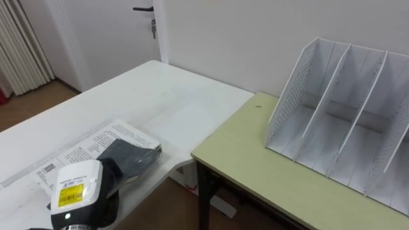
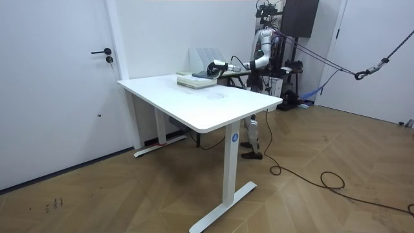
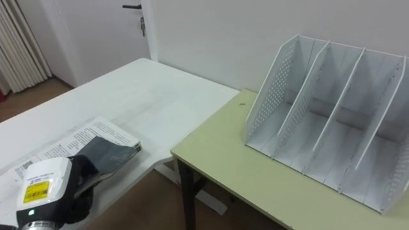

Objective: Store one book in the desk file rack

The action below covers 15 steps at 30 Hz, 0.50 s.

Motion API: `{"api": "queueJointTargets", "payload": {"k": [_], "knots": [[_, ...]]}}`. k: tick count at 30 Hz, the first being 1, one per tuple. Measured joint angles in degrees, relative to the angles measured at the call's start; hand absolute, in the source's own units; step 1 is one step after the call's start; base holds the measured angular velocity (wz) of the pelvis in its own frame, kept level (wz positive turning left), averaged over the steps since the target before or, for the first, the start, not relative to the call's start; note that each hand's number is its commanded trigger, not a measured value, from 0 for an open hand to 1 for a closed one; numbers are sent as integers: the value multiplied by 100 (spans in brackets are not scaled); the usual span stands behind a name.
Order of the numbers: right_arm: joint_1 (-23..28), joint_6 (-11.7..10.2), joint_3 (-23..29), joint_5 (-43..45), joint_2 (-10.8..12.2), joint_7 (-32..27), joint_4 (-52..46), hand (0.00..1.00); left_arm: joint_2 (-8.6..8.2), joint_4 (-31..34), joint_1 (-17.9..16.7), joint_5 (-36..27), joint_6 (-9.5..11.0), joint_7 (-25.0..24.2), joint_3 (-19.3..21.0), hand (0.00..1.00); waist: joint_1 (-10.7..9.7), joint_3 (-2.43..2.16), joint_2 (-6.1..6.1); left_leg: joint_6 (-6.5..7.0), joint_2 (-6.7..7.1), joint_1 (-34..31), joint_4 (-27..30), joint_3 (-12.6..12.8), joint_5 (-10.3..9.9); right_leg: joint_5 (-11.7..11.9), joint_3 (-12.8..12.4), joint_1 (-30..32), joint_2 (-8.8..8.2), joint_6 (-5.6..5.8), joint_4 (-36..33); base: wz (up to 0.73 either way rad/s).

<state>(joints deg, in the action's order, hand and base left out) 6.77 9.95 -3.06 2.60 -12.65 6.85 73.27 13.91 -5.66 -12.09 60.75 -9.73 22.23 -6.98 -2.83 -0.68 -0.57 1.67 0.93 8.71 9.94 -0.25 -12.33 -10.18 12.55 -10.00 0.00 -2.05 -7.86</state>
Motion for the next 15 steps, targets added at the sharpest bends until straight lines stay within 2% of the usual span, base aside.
{"api": "queueJointTargets", "payload": {"k": [4,9,12,15], "knots": [[-4,-8,-32,-7,-10,-32,-26,0,-2,95,22,-105,-12,-8,5,100,3,1,-15,0,1,-13,-18,7,0,-3,3,-1,-2,3,6,0],[-4,-83,-73,-25,-9,-120,-26,0,2,348,-16,-765,37,-157,87,100,-1,-2,-29,8,17,-17,6,13,13,-9,47,-9,-24,12,9,4],[-12,-286,-68,-23,-11,-186,-23,0,-5,598,-48,-1375,181,-305,213,100,9,3,-20,15,15,-15,29,1,18,-15,63,-7,-45,23,11,1],[-86,-450,-33,-27,-4,-193,-32,0,-7,678,-41,-2014,426,-387,358,100,21,14,-9,15,3,-7,50,-1,18,-25,87,-15,-61,38,7,4]]}}
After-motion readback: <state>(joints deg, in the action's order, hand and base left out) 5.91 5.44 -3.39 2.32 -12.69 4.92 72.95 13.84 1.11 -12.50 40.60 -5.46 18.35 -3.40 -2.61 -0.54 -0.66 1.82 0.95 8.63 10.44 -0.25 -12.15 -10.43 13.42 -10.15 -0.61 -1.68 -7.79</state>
